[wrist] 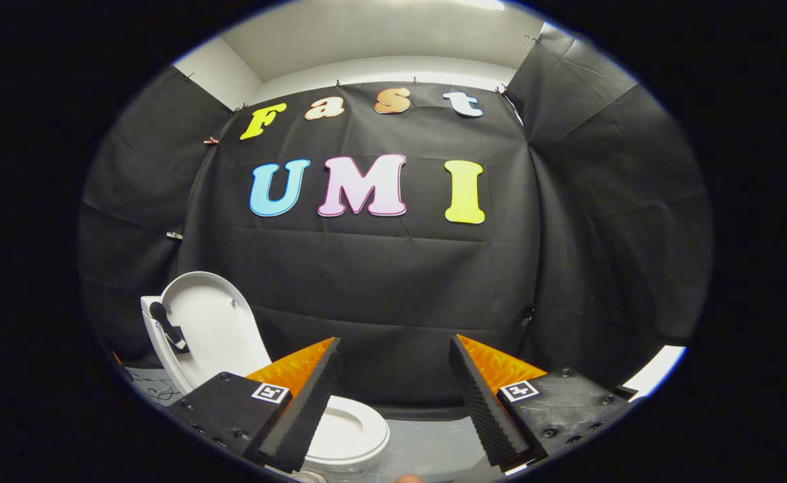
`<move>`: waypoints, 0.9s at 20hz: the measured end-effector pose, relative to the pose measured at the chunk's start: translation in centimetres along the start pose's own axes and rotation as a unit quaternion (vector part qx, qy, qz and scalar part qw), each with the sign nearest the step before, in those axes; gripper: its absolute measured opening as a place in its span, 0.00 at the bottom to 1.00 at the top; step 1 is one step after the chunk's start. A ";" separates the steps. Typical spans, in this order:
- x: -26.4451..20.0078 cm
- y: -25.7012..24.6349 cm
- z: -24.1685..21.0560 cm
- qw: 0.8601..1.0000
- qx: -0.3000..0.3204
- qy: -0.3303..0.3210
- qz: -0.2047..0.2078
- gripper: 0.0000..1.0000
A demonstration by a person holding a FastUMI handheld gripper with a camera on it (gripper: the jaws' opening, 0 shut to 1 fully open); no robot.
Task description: Open the toilet lid.
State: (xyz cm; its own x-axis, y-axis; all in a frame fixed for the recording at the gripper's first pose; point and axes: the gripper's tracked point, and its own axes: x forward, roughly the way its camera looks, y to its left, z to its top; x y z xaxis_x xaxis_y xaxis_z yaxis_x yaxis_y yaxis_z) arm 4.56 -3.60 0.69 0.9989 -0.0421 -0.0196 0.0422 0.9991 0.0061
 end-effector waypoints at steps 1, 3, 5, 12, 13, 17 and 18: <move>0.0 0.1 -0.1 1.000 0.002 -0.001 -0.001 0.98; -0.1 0.1 -0.3 1.000 0.008 0.002 -0.003 0.98; -0.1 0.0 -0.4 1.000 0.013 0.009 -0.003 0.98; -0.1 0.0 -0.4 1.000 0.022 0.008 0.000 0.98; -0.2 0.0 -0.3 1.000 0.026 0.009 0.002 0.98; -0.1 0.0 -0.3 1.000 0.027 0.009 0.005 0.98; -0.1 0.0 -0.3 1.000 0.028 0.009 0.005 0.98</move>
State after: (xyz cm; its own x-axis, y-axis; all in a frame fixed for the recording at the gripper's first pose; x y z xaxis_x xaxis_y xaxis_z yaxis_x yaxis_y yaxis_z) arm 4.44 -3.57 0.38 0.9988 -0.0307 -0.0379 0.0330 0.9975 0.0619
